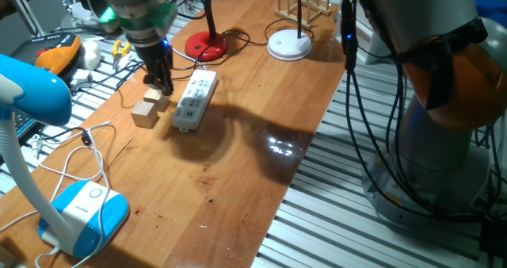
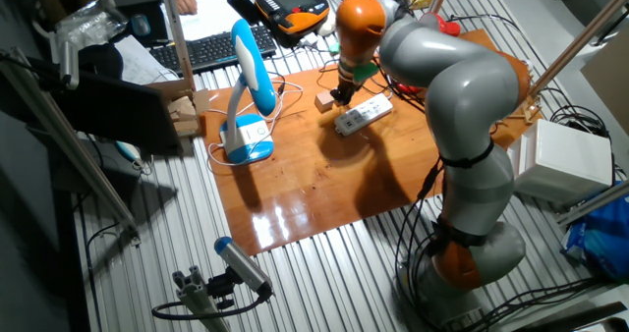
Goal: Plug in the power cord of the desk lamp, turn on the socket, and light up the desk lamp
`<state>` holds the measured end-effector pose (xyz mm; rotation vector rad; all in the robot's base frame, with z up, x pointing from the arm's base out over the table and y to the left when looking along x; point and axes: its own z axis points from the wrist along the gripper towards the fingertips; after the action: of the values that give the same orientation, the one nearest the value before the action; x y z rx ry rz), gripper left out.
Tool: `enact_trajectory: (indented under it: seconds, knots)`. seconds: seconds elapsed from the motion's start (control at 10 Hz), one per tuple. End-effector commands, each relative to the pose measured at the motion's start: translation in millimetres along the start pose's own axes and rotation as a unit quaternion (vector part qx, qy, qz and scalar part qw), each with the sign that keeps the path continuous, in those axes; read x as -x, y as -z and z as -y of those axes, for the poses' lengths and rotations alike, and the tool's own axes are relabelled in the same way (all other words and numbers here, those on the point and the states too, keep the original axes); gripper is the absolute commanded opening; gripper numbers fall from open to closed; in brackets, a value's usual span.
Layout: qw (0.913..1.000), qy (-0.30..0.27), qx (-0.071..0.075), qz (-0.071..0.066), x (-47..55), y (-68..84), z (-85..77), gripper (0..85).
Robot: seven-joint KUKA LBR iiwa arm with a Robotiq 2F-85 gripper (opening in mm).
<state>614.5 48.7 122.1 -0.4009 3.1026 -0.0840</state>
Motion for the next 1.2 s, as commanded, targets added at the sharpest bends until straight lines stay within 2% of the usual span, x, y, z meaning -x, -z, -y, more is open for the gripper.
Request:
enact_trajectory:
  seconds: [0.0,0.3,0.4,0.5,0.7,1.1]
  knots:
    - [1.0,0.002,0.002,0.005,-3.2,-5.8,7.1,0.0]
    - [0.9997,0.018,0.006,0.013,-12.1,-20.6,28.6,0.0]
    - [0.9996,0.022,-0.003,0.017,-15.2,-25.0,33.1,0.0]
    - [0.9996,0.02,0.0,0.022,-18.4,-30.4,35.4,0.0]
    - [0.9995,0.02,0.003,0.026,-21.2,-39.3,37.9,0.0]
    - [0.9994,0.015,0.003,0.031,-25.4,-48.7,32.1,0.0]
